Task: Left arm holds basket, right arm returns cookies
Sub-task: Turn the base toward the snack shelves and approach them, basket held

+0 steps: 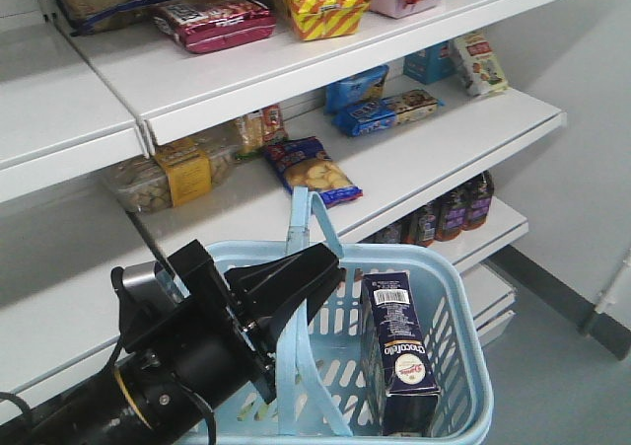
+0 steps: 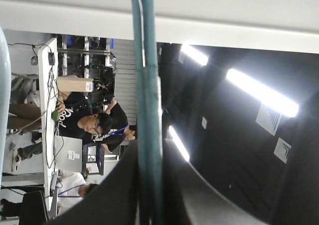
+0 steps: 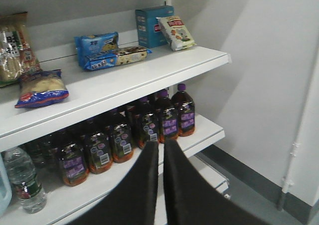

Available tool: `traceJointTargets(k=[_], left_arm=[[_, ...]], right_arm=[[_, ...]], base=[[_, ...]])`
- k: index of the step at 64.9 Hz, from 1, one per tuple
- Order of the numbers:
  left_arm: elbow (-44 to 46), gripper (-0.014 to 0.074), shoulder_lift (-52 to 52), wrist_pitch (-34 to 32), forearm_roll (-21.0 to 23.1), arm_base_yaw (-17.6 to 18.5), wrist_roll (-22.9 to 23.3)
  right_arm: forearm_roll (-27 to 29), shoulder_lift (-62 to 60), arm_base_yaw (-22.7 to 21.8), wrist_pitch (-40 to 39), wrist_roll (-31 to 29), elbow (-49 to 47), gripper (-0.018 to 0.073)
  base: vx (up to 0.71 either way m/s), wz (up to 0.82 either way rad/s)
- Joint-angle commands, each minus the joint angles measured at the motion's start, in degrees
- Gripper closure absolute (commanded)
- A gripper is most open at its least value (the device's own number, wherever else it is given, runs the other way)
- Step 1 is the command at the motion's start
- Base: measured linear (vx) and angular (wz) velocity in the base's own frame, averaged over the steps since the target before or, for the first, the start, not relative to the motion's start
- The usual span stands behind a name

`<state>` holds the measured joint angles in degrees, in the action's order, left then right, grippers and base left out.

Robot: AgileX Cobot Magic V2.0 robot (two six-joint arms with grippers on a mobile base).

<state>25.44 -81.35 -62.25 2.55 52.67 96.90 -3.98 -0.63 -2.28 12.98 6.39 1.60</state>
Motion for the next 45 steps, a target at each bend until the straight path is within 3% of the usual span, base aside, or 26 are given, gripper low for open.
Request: traceJointTargets(k=[1,45], left_arm=[[1.57,0.0599,2.25,-16.36,0.08,0.4,0.18],[1.57,0.0599,2.25,-16.36,0.08,0.4,0.18]], right_arm=[[-0.6,-0.7,-0.44,-4.06,-0.17,1.01,0.0566],[-0.6,-0.7,-0.44,-4.06,-0.17,1.01,0.0566]], base=[[0.05,0.38],[0.03,0.31]])
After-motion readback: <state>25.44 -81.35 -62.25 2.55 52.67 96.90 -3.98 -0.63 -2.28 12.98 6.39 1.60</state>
